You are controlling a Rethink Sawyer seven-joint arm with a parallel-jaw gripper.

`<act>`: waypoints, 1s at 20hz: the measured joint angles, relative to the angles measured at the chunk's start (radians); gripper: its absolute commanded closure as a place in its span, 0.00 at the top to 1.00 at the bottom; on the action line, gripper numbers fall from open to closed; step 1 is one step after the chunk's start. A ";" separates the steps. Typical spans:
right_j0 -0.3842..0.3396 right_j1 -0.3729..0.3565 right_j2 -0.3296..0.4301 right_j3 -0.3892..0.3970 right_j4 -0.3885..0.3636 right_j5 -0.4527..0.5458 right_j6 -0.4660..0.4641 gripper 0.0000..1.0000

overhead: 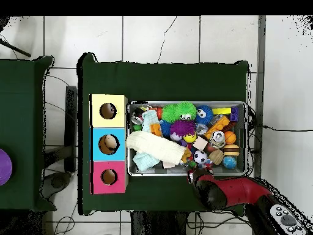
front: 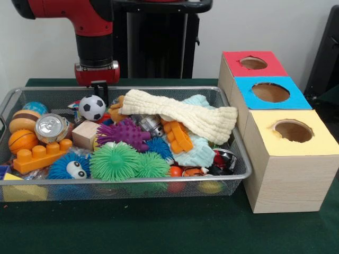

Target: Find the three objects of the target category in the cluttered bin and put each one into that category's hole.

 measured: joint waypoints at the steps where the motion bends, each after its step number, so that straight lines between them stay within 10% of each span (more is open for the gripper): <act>1: 0.000 -0.008 0.000 0.007 0.006 0.000 0.000 0.00; 20: 0.040 -0.317 0.050 0.210 0.335 0.234 0.000 0.00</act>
